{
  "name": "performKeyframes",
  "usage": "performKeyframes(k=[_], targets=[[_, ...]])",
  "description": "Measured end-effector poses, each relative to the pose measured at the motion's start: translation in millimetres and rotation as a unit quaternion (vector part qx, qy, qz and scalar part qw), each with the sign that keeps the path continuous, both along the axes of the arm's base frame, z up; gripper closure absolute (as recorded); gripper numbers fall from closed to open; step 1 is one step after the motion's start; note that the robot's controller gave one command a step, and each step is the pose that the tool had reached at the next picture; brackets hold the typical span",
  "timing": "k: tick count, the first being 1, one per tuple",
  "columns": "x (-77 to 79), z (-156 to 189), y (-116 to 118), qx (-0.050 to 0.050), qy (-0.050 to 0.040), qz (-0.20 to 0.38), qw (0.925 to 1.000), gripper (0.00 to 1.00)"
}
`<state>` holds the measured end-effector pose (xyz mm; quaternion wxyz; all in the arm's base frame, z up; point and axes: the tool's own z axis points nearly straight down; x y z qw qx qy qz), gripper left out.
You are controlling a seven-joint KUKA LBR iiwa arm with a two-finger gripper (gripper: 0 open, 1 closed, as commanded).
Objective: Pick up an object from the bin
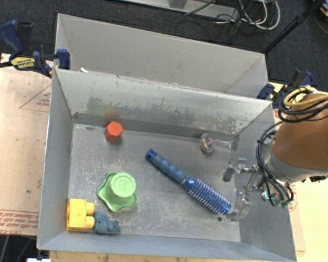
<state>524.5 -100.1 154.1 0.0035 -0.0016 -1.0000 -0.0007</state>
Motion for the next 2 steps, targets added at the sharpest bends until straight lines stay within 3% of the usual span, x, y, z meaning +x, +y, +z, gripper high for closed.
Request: performKeyframes(k=[1, 2], targets=[[9.8, -78.5, 28.2, 0.001, -0.0004, 0.009, 1.0, 0.0], [11.3, -74.8, 26.4, -0.001, -0.0034, 0.008, 1.0, 1.0]])
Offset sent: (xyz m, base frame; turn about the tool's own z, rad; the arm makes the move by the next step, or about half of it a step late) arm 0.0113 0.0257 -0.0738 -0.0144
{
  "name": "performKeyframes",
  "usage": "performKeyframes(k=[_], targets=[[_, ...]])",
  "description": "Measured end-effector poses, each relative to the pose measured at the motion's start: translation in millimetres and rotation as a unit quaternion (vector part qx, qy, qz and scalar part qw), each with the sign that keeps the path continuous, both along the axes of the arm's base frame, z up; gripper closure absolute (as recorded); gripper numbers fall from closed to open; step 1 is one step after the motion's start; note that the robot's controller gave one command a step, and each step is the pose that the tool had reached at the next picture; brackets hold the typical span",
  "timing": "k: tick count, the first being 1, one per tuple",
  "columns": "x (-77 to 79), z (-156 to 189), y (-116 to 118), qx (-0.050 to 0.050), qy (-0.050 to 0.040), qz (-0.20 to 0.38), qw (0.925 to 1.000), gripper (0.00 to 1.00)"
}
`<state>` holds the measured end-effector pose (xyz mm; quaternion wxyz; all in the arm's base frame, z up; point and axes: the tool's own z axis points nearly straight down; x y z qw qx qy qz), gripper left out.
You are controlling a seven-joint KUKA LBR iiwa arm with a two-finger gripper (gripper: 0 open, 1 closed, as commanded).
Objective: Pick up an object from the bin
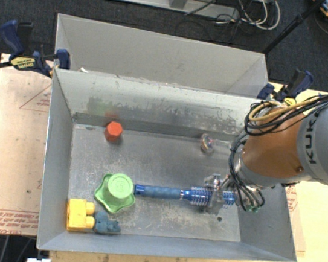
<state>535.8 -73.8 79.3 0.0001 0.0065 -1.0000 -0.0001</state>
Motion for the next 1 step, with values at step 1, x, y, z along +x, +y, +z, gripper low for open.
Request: performKeyframes(k=[1], targets=[[16.5, 122.5, -0.7, -0.001, -0.0053, 0.01, 0.9999, 1.0]])
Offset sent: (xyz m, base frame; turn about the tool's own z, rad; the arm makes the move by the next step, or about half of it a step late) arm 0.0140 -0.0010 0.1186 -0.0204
